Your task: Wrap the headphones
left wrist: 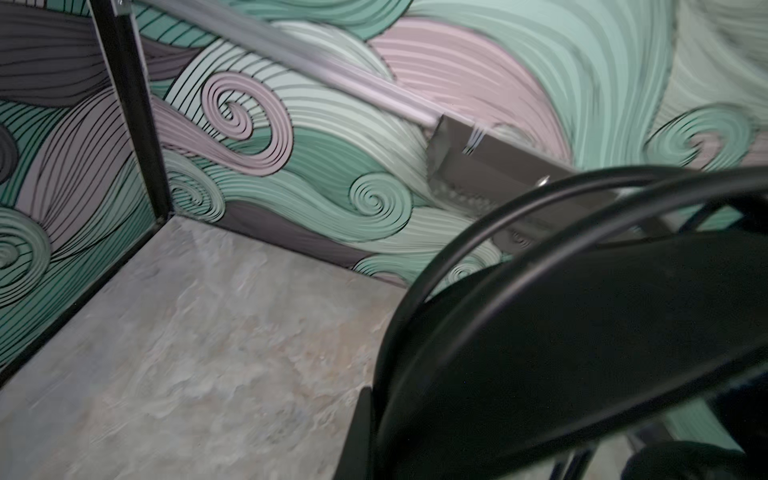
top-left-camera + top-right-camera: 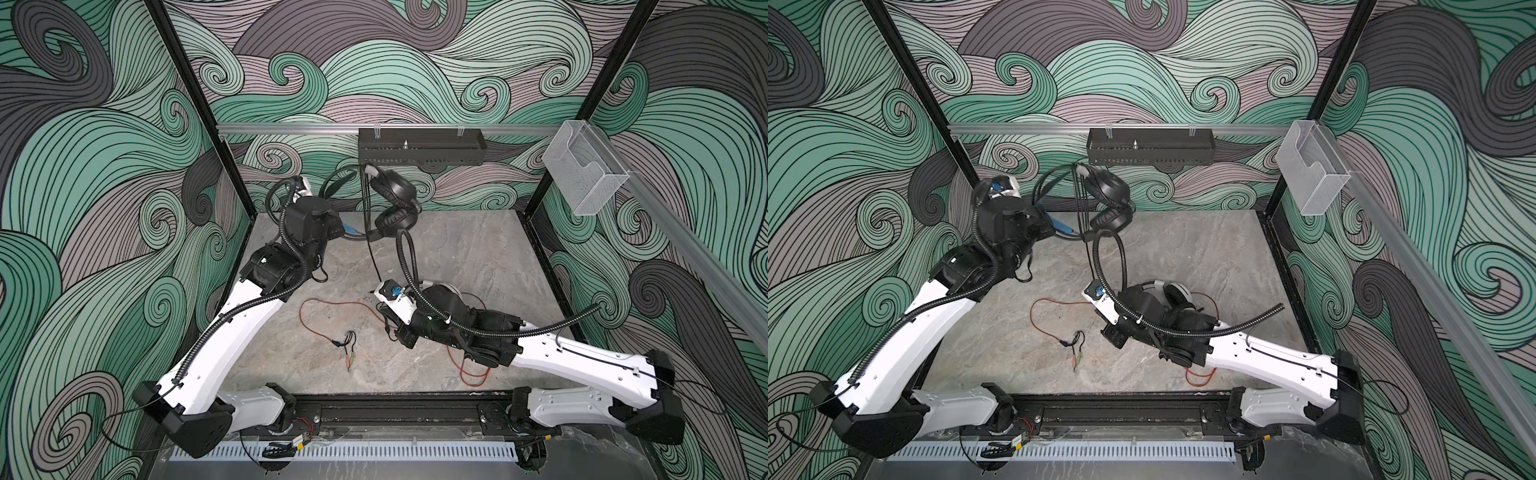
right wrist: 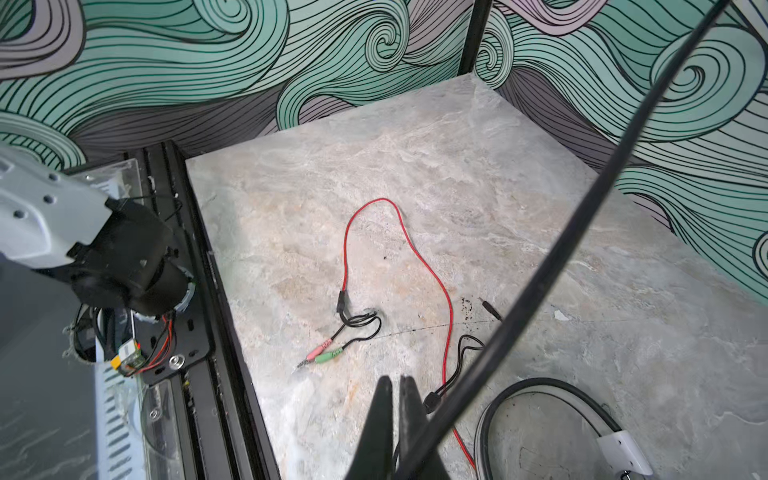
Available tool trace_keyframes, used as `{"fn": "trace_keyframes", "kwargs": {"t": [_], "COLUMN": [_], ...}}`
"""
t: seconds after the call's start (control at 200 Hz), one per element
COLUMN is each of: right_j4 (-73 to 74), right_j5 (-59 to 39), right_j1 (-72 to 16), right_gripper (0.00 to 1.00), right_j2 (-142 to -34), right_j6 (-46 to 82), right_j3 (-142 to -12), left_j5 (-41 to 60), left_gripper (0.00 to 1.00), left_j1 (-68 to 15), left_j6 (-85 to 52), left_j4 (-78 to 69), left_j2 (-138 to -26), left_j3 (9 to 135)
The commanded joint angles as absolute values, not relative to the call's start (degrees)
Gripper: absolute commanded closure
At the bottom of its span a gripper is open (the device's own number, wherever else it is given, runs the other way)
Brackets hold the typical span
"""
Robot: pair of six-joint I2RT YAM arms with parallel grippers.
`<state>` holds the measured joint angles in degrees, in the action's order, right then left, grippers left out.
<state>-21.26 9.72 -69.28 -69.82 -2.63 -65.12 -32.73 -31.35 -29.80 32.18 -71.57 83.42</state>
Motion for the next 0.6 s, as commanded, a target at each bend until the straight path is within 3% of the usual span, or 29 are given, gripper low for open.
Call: {"fn": "trace_keyframes", "kwargs": {"t": [0.0, 0.19, 0.395, 0.596], "right_j4": [-27.66, -35.62, -45.69, -47.23], "right_j5": [10.99, 15.12, 21.69, 26.77], "right_j1": [-71.33, -72.52, -72.25, -71.91], "right_gripper": [1.00, 1.00, 1.00, 1.00], "right_j2": [-70.95, -73.46, -77.33, -80.66], "right_j6": [-6.97, -10.01, -19.16, -28.21], "right_j3": [-68.82, -74.95, -84.36, -90.70], "left_j5": [-39.31, -36.74, -33.15, -31.78], "left_gripper": [1.00, 1.00, 1.00, 1.00], "left_j1": [-30.96, -31.39, -36.08, -40.58], "left_j6": [-25.00, -16.28, -4.54, -1.54], "left_j4": [27.79, 26.82, 36.33, 44.47], "left_j2": [-69.92, -66.38, -63.14, -57.96], "left_j3": [77.40, 66.50, 65.57, 63.45]}}
